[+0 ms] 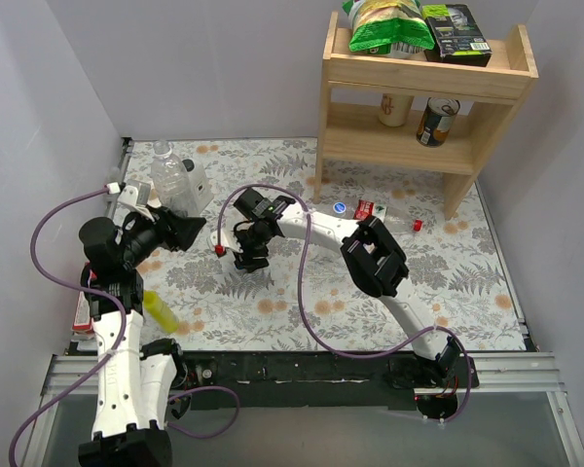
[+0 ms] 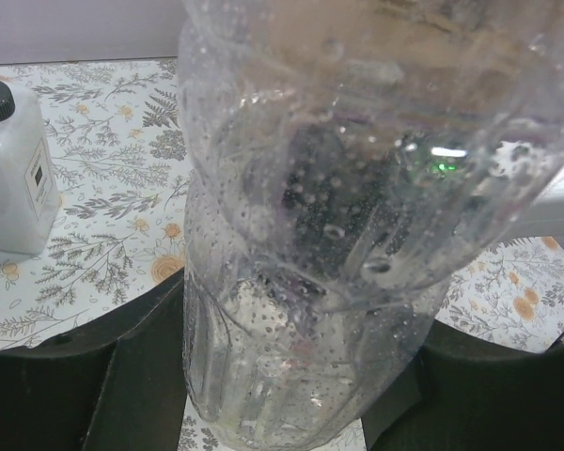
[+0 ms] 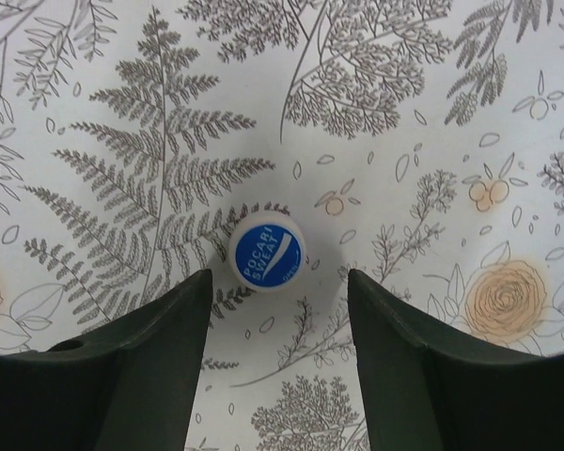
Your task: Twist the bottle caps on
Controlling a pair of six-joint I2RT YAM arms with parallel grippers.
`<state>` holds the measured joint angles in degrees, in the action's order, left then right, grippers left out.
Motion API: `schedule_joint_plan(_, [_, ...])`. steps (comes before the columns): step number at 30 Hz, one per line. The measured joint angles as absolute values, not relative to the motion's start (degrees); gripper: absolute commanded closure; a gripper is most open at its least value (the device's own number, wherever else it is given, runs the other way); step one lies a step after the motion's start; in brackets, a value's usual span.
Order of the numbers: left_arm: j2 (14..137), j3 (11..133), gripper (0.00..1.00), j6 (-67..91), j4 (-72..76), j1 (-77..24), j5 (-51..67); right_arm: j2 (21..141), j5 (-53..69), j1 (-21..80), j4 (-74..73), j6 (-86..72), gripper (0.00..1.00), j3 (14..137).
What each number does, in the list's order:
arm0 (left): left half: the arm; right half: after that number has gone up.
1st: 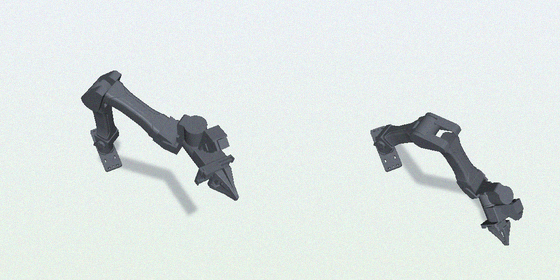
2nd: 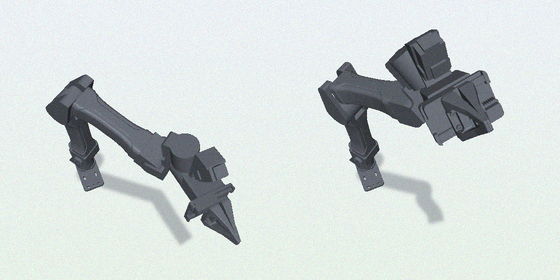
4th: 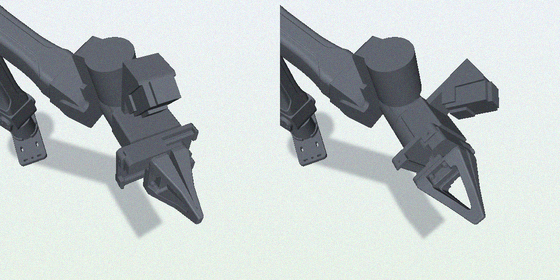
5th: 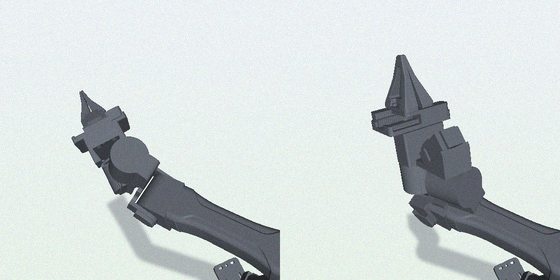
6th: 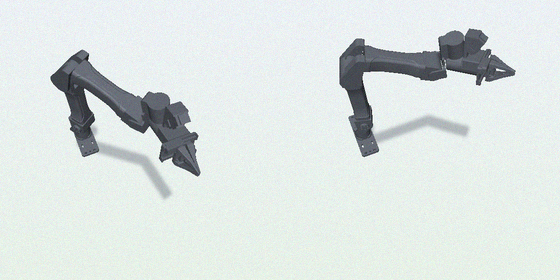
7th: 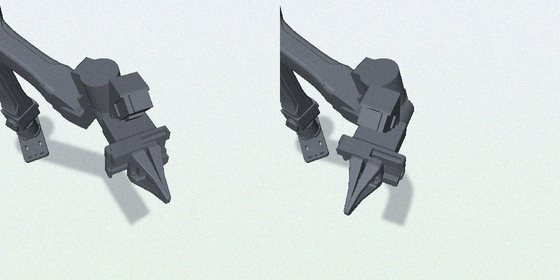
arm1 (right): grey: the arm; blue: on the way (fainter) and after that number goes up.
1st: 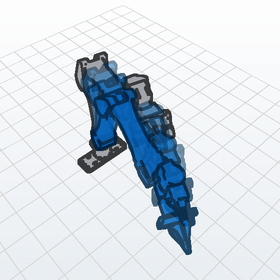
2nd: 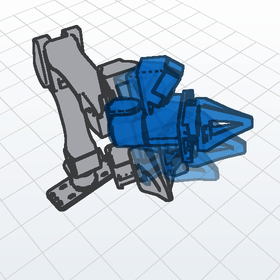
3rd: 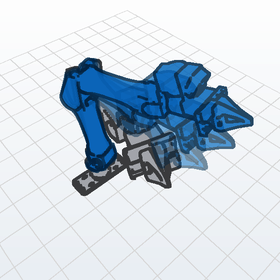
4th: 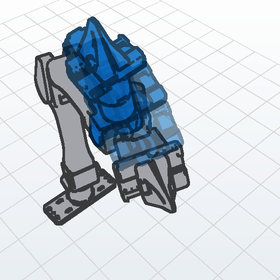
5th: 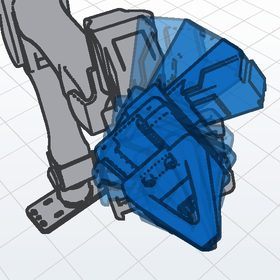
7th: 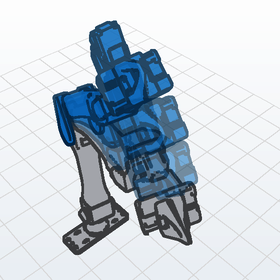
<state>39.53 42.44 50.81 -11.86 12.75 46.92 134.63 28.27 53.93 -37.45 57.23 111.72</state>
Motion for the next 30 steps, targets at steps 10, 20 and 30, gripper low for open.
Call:
schedule_joint_plan(10, [40.2,41.8,1.00,50.7,-12.0,12.8,46.9,136.4,30.2,55.5,-37.5,56.6,0.46,113.8])
schedule_joint_plan(20, [40.3,41.6,1.00,50.3,-12.0,12.8,46.9,136.4,30.1,55.5,-37.7,55.4,0.57,113.8])
schedule_joint_plan(30, [44.1,40.0,1.00,43.6,-8.5,10.8,54.6,128.5,32.2,52.5,-41.3,53.2,0.76,105.2])
